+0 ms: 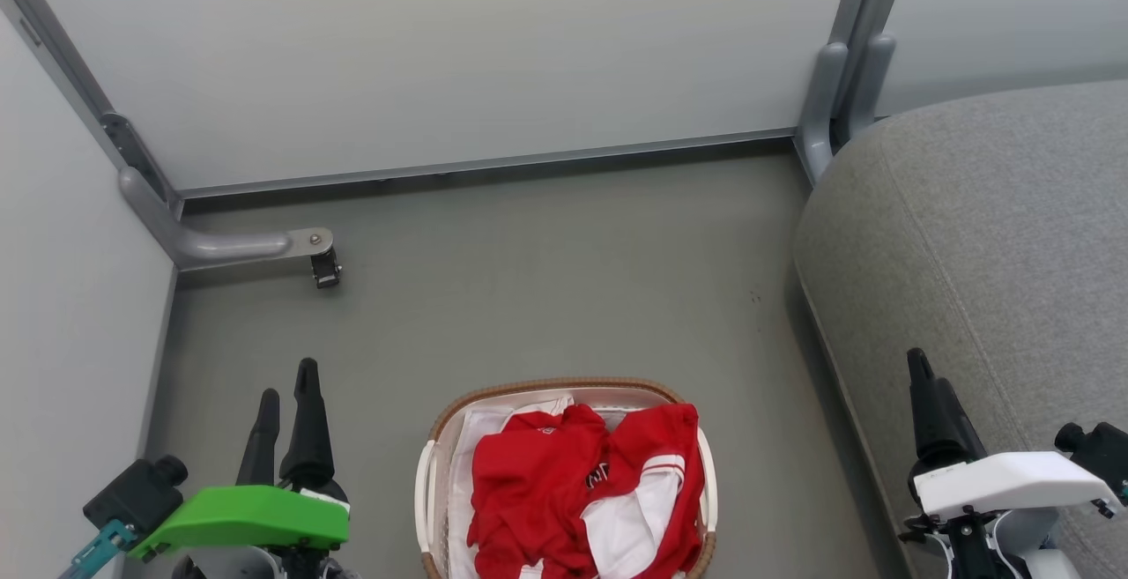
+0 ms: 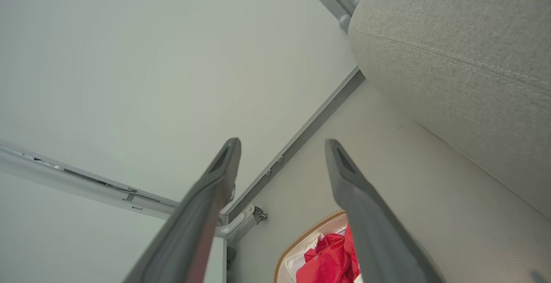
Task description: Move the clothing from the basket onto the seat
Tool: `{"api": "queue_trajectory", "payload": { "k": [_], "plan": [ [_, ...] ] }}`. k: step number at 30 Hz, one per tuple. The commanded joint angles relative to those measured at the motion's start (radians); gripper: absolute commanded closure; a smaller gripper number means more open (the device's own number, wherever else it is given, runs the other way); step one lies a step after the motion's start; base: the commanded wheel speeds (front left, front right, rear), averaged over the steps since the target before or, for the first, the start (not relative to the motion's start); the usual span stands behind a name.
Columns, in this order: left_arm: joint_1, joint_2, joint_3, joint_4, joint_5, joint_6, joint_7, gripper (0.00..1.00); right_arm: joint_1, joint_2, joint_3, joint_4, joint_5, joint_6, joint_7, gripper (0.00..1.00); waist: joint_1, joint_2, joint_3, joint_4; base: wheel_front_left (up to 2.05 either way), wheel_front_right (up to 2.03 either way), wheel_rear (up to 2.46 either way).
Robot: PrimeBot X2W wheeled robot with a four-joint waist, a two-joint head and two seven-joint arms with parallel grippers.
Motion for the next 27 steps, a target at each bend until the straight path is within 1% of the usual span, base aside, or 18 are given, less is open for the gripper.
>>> {"api": "queue_trajectory", "payload": {
  "k": [1, 13, 21, 27],
  "plan": [
    [0.008, 0.006, -0.006, -0.018, 0.043, 0.007, -0.012, 0.0, 0.002, -0.006, 0.001, -0.015, -0.032, 0.0, -0.012, 0.0, -0.0001, -0.0001, 0.0, 0.0, 0.0, 0.0, 0.0],
    [0.022, 0.007, -0.036, -0.02, 0.213, 0.038, -0.046, 0.0, 0.007, -0.008, 0.028, -0.007, -0.222, 0.0, -0.047, 0.0, -0.0001, -0.0001, 0.0, 0.001, 0.0, 0.0, 0.0],
    [0.034, 0.008, -0.054, -0.026, 0.294, 0.051, -0.067, 0.0, 0.011, -0.009, 0.039, -0.019, -0.353, 0.0, -0.068, 0.0, -0.0001, -0.0001, 0.0, 0.002, 0.0, 0.0, 0.0],
    [0.043, 0.009, -0.066, -0.018, 0.35, 0.055, -0.082, 0.0, 0.016, -0.009, 0.047, -0.015, -0.43, 0.0, -0.082, 0.0, -0.0001, -0.0001, -0.003, 0.003, 0.0, 0.0, 0.0]
  ]
}}
